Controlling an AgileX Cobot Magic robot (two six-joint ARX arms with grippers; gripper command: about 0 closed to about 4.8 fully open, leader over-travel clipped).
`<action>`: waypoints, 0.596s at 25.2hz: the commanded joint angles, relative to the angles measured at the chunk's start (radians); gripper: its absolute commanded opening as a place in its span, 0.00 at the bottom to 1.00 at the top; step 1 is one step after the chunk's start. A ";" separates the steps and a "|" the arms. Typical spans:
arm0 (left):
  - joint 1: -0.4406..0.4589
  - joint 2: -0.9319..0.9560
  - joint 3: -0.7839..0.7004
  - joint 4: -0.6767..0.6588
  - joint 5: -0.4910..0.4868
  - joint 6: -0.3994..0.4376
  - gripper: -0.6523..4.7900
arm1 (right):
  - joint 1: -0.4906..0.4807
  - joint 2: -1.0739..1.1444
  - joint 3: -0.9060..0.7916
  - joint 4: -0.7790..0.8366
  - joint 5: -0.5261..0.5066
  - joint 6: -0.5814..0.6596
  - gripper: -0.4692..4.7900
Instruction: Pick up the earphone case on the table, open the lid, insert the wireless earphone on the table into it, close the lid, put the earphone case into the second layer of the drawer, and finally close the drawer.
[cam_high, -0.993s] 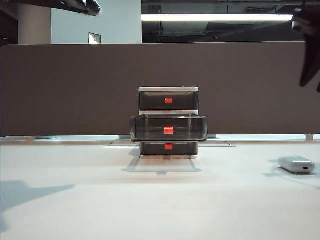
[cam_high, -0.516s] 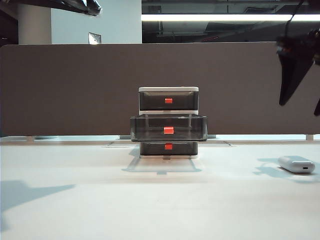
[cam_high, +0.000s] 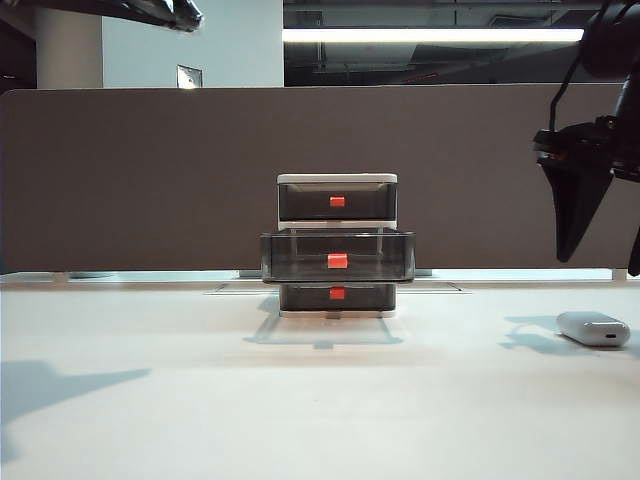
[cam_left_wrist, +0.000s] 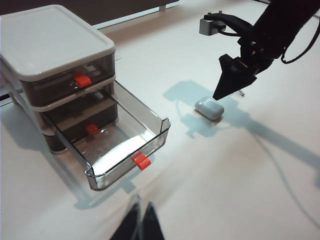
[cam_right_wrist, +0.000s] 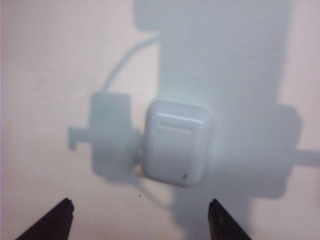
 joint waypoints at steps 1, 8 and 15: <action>-0.001 0.000 0.010 0.016 0.003 0.000 0.11 | 0.002 0.029 0.048 -0.014 0.012 -0.011 0.79; -0.001 0.000 0.010 0.028 0.003 -0.003 0.11 | 0.002 0.103 0.061 -0.008 0.043 -0.034 0.79; -0.001 0.001 0.010 0.028 0.003 -0.003 0.11 | 0.002 0.153 0.061 0.021 0.043 -0.034 0.79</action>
